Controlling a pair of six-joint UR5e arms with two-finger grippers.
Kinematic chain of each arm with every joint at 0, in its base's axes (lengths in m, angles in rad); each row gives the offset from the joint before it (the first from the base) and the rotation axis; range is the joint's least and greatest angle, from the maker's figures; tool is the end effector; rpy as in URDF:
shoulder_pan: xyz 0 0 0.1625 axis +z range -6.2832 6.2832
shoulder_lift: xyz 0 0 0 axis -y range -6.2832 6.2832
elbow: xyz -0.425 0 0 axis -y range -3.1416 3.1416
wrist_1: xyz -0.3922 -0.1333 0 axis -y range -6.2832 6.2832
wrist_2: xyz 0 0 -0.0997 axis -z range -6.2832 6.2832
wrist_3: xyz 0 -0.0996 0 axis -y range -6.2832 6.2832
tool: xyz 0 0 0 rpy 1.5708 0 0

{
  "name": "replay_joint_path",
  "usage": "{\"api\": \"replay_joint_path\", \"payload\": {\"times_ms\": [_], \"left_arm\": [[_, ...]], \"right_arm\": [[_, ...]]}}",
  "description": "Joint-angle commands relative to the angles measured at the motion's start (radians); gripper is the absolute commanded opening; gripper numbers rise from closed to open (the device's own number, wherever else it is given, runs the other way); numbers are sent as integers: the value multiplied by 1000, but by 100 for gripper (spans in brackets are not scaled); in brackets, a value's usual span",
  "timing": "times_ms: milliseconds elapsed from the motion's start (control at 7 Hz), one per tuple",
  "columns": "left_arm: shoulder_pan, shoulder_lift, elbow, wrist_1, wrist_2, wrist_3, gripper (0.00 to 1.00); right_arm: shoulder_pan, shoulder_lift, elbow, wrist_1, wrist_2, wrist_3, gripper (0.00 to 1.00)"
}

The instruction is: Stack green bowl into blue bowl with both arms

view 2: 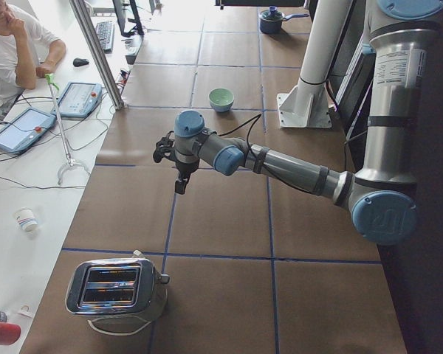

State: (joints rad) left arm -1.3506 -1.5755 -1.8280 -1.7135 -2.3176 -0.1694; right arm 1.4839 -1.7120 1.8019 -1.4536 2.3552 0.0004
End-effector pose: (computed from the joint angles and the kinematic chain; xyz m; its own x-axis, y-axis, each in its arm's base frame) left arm 0.0454 -0.5035 0.5139 0.6822 0.2640 -0.6819 -0.0870 0.9552 0.2828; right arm 0.0243 -0.4467 0.5966 0.6926 -0.2057 0.6914 0.0847 0.9750 0.2053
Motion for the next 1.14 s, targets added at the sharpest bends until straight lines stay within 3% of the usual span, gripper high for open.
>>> {"api": "replay_joint_path", "payload": {"times_ms": [0,286,429,1000], "left_arm": [[-200,9,45,309,-11,354,100],[-211,40,38,385,-14,355,100],[-209,84,-11,384,-31,343,100],[-203,84,10,374,-37,344,100]], "right_arm": [[50,17,-13,-125,-7,-122,100],[50,5,-27,-126,9,-119,100],[50,5,-24,-125,10,-117,100],[3,12,-4,-126,4,-122,100]]}}
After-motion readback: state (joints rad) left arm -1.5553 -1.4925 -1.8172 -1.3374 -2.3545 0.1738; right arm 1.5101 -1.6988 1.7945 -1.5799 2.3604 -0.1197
